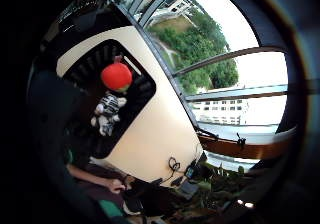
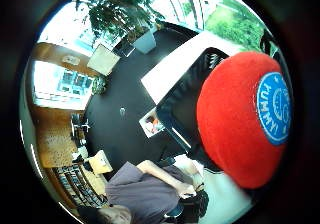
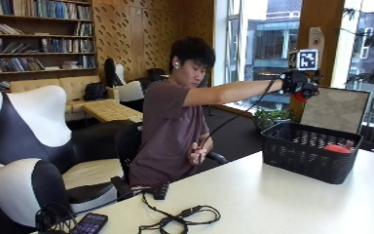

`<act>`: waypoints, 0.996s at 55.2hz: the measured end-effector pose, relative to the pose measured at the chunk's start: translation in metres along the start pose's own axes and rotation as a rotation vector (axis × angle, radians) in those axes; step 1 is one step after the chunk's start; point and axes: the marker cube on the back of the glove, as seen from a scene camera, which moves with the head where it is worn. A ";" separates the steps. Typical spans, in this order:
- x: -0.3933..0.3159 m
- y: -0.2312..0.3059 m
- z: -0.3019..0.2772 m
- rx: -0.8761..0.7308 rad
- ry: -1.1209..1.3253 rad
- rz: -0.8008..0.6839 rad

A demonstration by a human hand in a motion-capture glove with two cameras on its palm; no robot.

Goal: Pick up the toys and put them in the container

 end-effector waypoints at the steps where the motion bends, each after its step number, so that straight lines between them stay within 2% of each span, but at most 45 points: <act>1: -0.003 0.001 0.004 -0.005 0.012 -0.088; 4: -0.009 -0.002 0.018 -0.022 0.038 -0.187; 13: -0.028 -0.016 0.049 -0.072 0.034 -0.211; 22: -0.041 -0.018 0.075 -0.335 0.062 -0.180; 33: -0.018 -0.007 0.065 -0.225 0.023 -0.178; 42: 0.027 0.023 0.040 -0.170 0.012 -0.147; 48: 0.041 0.038 0.024 -0.154 0.003 -0.007; 55: 0.097 0.073 0.010 -0.131 0.014 -0.020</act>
